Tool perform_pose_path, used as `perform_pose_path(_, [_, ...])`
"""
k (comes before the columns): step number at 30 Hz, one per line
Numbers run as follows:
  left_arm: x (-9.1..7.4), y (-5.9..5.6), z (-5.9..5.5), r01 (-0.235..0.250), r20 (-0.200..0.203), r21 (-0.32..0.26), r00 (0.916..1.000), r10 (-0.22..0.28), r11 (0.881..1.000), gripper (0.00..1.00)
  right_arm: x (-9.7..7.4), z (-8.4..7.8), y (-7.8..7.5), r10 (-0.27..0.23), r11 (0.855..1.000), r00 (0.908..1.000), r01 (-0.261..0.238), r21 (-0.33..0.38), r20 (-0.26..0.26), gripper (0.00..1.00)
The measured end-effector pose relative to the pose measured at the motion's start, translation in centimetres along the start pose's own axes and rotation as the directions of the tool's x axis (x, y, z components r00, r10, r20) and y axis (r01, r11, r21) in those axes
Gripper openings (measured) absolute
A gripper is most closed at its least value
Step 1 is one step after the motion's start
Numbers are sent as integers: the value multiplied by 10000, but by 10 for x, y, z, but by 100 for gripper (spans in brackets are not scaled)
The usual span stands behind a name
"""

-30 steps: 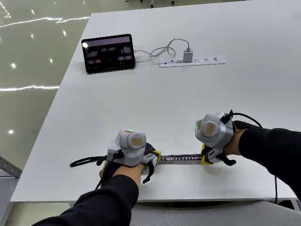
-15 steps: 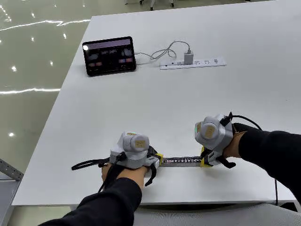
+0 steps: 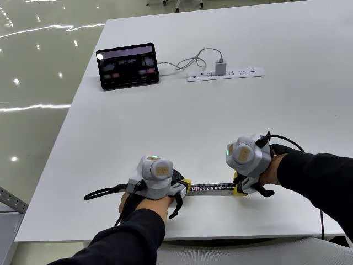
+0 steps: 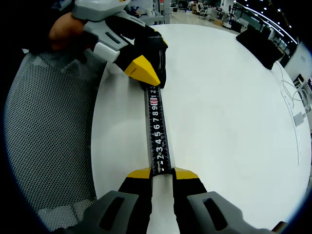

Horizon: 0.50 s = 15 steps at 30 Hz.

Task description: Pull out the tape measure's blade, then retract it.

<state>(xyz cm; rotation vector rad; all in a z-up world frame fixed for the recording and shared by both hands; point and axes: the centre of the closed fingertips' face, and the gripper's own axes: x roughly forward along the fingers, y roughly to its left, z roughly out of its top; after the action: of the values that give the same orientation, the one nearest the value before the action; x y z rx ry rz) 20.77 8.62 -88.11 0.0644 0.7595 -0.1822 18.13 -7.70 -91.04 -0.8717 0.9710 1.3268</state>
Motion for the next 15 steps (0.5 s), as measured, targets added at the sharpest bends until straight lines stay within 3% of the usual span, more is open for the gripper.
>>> perform_pose_path(15, [0,0,-1,-28,-151,-81,9999,26,10000,64,3,7,2,12,10000,10000,-12,20,71,11])
